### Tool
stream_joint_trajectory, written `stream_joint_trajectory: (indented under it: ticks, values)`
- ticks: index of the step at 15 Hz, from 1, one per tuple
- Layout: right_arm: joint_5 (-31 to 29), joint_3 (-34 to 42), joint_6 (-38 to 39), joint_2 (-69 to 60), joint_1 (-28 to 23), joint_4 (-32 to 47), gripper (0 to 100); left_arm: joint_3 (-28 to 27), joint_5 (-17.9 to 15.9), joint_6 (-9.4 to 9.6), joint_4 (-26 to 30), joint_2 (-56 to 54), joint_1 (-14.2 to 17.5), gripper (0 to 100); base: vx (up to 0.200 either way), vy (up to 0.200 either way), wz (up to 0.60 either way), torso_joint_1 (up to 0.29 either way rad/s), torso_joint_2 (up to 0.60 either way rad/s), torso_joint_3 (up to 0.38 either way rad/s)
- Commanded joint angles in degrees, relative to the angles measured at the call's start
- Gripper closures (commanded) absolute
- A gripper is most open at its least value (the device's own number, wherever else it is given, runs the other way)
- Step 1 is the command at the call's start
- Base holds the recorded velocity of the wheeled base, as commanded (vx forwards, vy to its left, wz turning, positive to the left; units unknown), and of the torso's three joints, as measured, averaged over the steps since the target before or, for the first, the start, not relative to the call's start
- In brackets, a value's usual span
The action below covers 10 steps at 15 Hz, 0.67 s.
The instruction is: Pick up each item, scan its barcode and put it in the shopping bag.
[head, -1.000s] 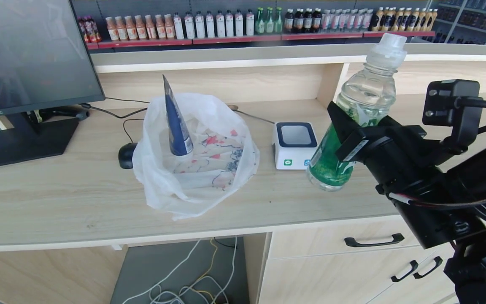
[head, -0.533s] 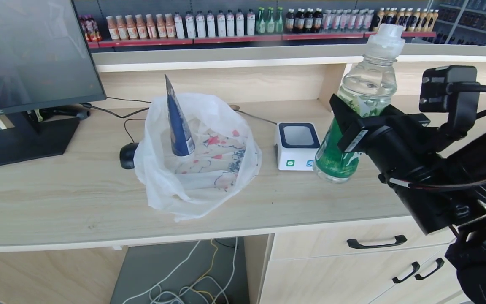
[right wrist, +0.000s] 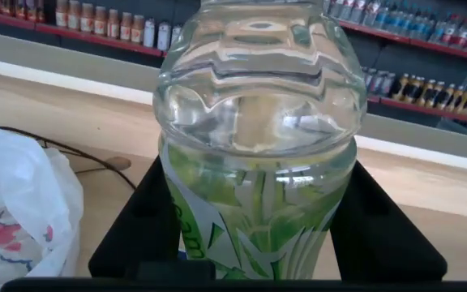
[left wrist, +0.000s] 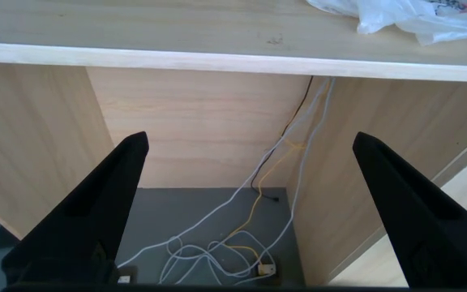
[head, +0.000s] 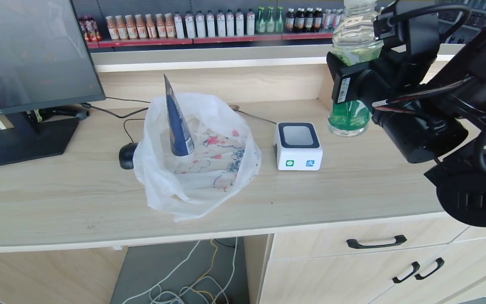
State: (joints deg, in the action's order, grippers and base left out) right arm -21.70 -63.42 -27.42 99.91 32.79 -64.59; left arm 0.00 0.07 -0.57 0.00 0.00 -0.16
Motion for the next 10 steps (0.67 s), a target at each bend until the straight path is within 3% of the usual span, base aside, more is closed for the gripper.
stream_joint_trajectory:
  ticks: [1, 5, 7, 10]
  values:
    - [0.17, -1.80, -1.68, 1.34, 0.61, 0.07, 100, 0.00, 0.01, -0.04, 0.00, 0.00, 0.07, 0, 0.000, 0.000, 0.00, 0.000, 0.00, 0.000]
    - [2.01, -4.17, -6.33, 2.21, 2.36, 0.07, 100, 0.00, 0.01, -0.04, 0.00, 0.00, -0.02, 0, 0.000, 0.000, 0.00, 0.000, 0.00, 0.000]
    - [8.78, -5.49, -11.26, 3.45, 2.63, 0.07, 100, 0.00, 0.01, -0.04, 0.00, 0.00, -0.02, 0, 0.000, 0.000, 0.00, 0.000, 0.00, 0.000]
    - [11.59, -6.63, -15.74, 4.76, 5.18, 0.43, 100, 0.00, 0.01, -0.04, 0.00, 0.00, 0.07, 0, 0.000, 0.000, 0.00, 0.000, 0.00, 0.000]
